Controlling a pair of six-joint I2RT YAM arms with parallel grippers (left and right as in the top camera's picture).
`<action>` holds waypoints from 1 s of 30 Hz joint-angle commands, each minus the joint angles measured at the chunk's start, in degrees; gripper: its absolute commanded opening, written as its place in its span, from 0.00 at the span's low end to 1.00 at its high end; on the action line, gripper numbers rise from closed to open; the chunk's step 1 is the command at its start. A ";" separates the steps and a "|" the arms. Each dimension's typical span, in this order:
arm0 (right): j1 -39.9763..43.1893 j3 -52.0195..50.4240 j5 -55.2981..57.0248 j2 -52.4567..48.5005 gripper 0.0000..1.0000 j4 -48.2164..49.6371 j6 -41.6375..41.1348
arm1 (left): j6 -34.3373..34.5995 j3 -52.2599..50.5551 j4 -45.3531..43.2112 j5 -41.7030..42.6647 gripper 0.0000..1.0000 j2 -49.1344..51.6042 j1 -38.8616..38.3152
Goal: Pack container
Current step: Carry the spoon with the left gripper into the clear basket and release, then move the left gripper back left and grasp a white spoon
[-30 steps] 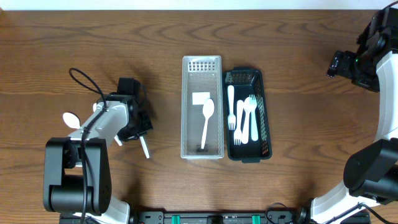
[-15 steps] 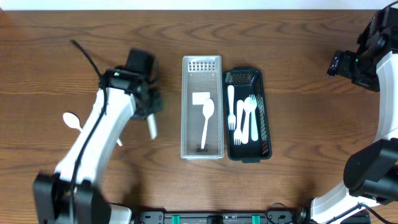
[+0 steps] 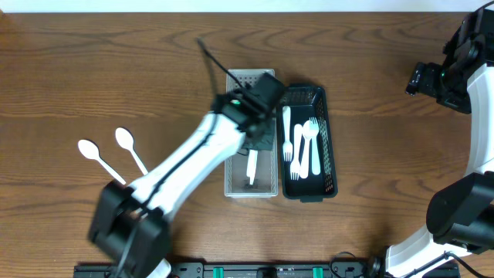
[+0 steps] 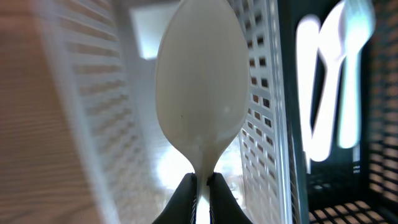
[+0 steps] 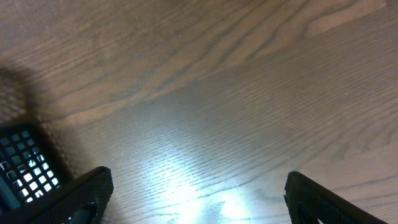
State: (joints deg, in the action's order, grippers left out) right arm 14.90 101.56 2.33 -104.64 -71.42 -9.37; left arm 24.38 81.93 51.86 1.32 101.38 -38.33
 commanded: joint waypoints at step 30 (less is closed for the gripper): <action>0.09 -0.09 0.22 -0.17 0.96 -1.01 5.22 | -3.21 -3.63 14.43 -10.36 0.86 -25.55 43.04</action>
State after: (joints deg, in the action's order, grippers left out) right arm 14.90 101.56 2.35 -104.64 -72.23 -5.37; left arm 21.98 80.55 66.46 -8.16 74.04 1.41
